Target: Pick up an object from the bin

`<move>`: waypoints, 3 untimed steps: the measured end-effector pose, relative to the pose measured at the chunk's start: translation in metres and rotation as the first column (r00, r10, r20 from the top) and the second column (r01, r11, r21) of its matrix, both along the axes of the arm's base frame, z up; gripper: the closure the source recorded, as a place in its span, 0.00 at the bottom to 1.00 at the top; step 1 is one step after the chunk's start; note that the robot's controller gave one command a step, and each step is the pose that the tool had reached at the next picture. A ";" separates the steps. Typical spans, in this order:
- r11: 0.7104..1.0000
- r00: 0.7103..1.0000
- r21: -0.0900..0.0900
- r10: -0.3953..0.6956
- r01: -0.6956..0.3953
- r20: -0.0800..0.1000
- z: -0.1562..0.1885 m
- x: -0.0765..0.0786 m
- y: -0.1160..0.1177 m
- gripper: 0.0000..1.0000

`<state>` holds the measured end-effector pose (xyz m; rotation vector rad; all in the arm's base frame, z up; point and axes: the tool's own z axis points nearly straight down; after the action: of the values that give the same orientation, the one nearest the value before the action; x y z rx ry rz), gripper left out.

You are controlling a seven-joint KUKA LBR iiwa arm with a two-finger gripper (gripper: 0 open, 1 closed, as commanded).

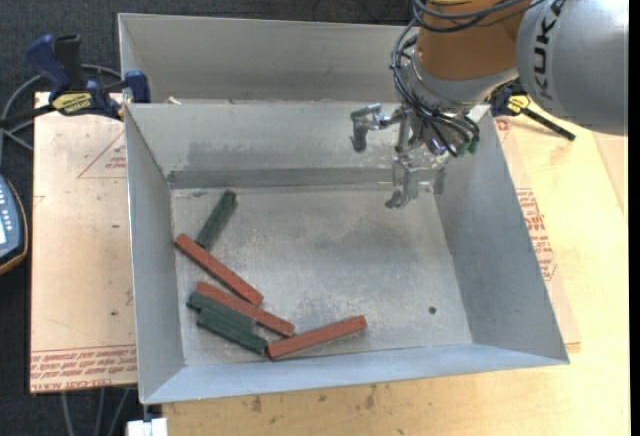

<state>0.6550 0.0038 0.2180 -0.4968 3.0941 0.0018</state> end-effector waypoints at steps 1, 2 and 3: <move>0.995 0.995 -0.005 -0.097 0.097 -0.002 -0.007 -0.009 -0.159 0.00; 0.993 0.993 0.004 -0.115 0.115 -0.014 -0.089 -0.019 -0.072 0.00; 0.988 0.988 -0.003 0.157 -0.157 0.002 0.011 -0.005 -0.050 0.00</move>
Offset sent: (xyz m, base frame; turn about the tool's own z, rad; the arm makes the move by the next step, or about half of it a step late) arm -0.0090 -0.1541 -0.0075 0.0861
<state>0.6499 -0.0462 0.2288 -0.7378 3.0439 -0.0020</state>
